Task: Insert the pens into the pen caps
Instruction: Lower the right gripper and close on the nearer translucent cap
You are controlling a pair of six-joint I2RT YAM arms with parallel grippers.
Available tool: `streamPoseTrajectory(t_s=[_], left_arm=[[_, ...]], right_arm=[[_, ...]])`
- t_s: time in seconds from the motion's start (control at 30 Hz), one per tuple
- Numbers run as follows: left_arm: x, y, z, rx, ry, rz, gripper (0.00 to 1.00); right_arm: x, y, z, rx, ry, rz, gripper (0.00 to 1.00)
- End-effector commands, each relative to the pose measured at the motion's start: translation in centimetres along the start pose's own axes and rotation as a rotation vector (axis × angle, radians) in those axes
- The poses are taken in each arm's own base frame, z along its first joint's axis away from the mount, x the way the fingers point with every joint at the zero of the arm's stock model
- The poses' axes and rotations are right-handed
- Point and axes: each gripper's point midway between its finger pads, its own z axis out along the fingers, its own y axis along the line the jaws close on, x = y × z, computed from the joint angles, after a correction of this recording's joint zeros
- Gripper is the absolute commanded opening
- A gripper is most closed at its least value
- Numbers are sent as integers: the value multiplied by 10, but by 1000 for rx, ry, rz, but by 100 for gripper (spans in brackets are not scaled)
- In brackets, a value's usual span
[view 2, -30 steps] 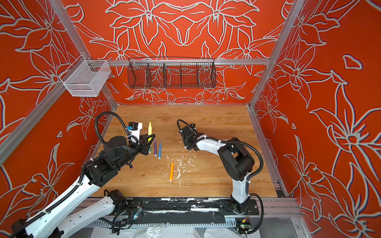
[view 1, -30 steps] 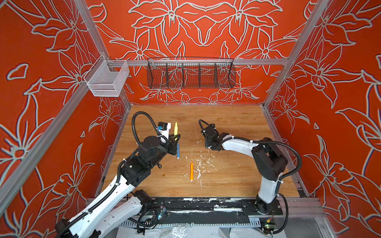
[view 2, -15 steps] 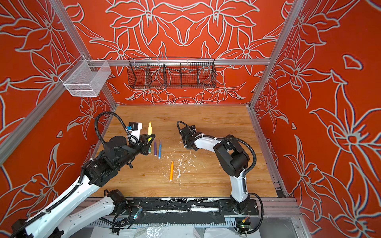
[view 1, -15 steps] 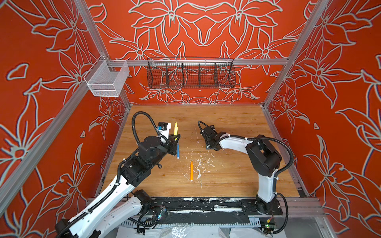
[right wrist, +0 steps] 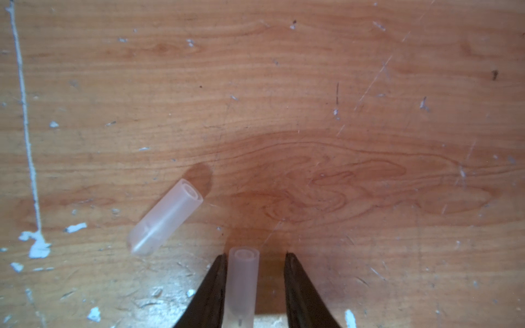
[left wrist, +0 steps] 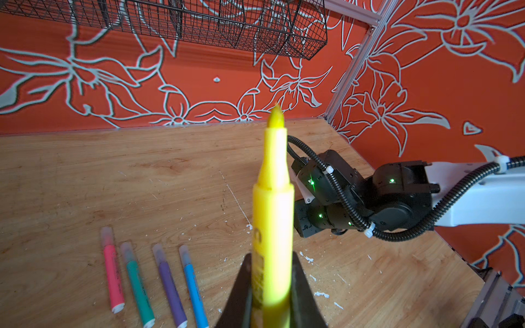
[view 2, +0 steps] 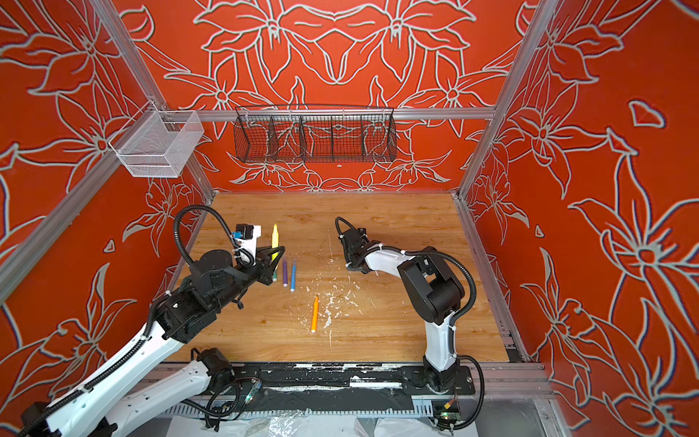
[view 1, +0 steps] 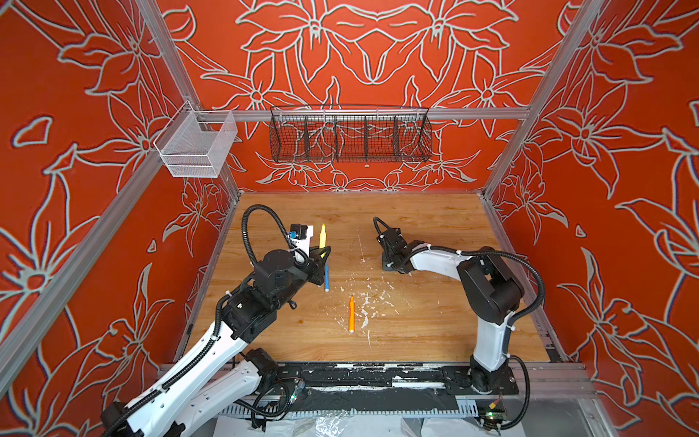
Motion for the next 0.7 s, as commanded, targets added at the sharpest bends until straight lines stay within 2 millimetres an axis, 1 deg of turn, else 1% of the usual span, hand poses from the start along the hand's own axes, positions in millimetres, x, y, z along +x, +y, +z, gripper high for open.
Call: streamPoseTrajectory(t_s=[0.0,0.13,0.23,0.4,0.53,0.67], left_arm=[[-4,0,-3,4,-19,-9,0],[-3,0,-3,4,-19,-9,0],[-4,0,-3,5,-19,-9,0],[-4,0,-3,7,-19,-9,0],[-4,0,-3,7,-20,-11,0],[-4,0,-3,8,-20,-11,0]], right_arm=[[24,-10,9,18,82,-13,32],[24,-9,11,14,85,-13,25],[24,-10,13,18,89,-14,23],[25,-11,15,18,97,-16,23],[25,-12,15,22,95,-19,27],[25,-16,16,39,95,-22,27]])
